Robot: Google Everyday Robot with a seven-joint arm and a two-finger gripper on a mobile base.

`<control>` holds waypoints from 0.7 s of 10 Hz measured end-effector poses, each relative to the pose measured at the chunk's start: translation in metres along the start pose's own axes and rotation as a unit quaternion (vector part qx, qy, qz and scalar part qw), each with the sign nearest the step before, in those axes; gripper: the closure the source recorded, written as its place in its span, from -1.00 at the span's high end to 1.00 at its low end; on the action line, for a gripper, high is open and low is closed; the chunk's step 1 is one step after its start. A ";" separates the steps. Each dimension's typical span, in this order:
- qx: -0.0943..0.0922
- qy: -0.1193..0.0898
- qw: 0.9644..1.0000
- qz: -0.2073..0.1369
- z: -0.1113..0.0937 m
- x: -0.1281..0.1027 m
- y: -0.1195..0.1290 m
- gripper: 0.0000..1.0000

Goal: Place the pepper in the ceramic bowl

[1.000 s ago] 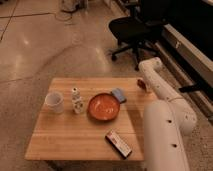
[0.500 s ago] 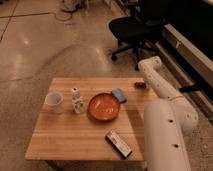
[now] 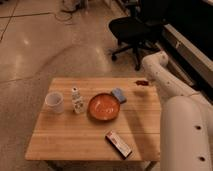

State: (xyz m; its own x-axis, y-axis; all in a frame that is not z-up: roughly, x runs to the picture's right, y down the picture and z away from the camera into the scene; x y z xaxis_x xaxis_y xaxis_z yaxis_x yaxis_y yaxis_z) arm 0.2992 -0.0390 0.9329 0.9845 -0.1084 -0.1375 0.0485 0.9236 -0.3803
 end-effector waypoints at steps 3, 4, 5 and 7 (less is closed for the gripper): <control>-0.008 -0.022 0.999 -0.030 -0.037 -0.018 0.041 -1.00; -0.016 -0.035 0.998 -0.049 -0.051 -0.034 0.063 -1.00; -0.024 -0.046 0.996 -0.067 -0.062 -0.047 0.083 -1.00; -0.039 -0.068 0.991 -0.109 -0.079 -0.079 0.119 -1.00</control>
State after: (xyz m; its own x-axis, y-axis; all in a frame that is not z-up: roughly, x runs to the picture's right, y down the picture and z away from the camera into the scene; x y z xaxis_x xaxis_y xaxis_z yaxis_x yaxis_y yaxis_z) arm 0.2139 0.0508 0.8261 0.9660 -0.2467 0.0780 0.2545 0.8519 -0.4576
